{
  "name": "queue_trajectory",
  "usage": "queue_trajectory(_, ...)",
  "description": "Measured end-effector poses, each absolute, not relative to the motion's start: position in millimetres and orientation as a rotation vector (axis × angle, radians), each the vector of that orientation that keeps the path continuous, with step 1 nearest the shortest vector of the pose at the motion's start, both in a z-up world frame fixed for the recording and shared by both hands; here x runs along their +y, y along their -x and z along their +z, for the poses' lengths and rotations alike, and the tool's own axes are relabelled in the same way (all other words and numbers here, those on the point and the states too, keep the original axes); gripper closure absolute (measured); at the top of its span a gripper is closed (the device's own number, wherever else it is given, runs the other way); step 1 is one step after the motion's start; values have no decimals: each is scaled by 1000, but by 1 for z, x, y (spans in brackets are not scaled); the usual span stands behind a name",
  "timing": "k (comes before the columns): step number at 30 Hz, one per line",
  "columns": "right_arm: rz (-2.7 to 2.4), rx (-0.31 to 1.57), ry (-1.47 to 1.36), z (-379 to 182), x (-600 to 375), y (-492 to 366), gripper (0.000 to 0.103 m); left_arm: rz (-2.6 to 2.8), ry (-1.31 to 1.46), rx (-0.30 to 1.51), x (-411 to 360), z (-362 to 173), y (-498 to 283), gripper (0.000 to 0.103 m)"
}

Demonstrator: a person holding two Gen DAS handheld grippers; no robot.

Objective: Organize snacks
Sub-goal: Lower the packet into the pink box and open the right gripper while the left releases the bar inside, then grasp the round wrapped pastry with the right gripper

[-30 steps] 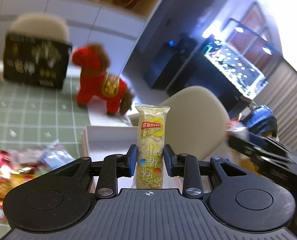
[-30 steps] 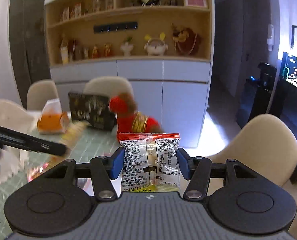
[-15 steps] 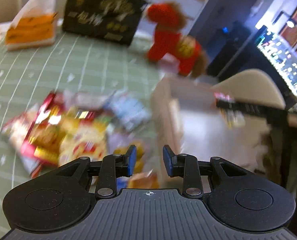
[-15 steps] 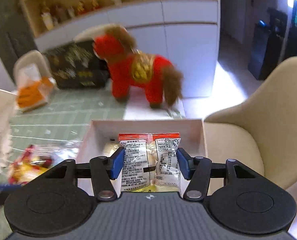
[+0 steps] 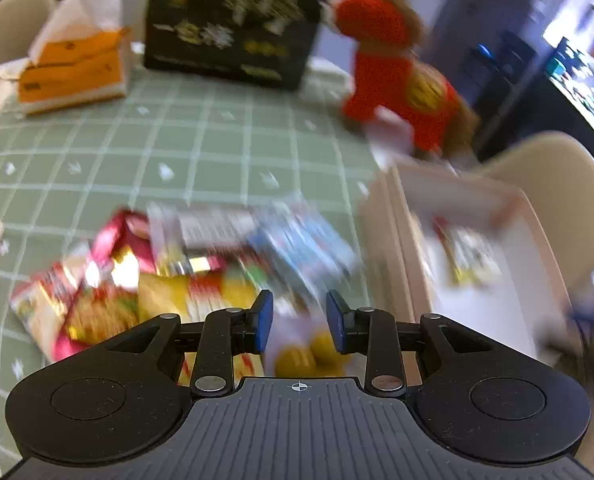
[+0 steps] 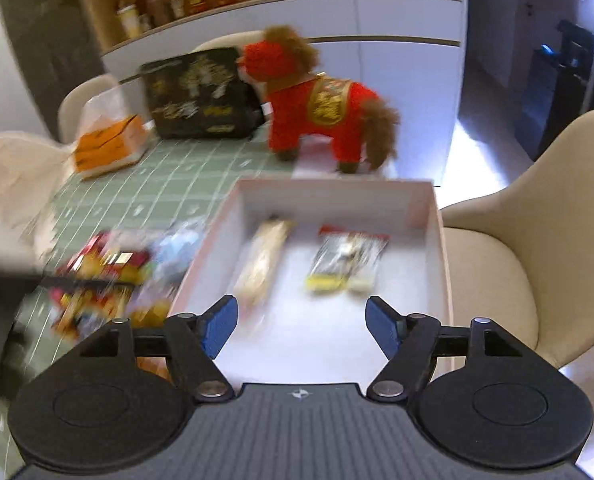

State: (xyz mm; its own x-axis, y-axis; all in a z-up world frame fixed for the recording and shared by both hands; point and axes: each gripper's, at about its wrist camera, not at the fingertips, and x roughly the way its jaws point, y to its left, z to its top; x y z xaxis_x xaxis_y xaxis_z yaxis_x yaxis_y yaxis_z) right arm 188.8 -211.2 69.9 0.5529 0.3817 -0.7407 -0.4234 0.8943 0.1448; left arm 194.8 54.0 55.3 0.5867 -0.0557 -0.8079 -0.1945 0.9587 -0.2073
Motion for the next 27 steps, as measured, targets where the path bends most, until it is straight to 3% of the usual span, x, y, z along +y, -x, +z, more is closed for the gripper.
queue_trajectory(4, 516, 862, 87, 65, -204, -156, 31, 81, 318, 949, 60, 50, -215, 70)
queue_trajectory(11, 692, 977, 86, 31, -157, -129, 31, -77, 76, 1052, 31, 26, -201, 75)
queue_trajectory(18, 758, 970, 187, 16, -115, -114, 31, -121, 255, 1103, 53, 23, -143, 77)
queue_trajectory(23, 731, 1002, 176, 14, -126, -115, 43, -120, 248, 1142, 50, 24, -115, 78)
queue_trajectory(27, 654, 972, 239, 18, -155, -108, 44, -141, 274, 1165, 44, 24, -97, 78)
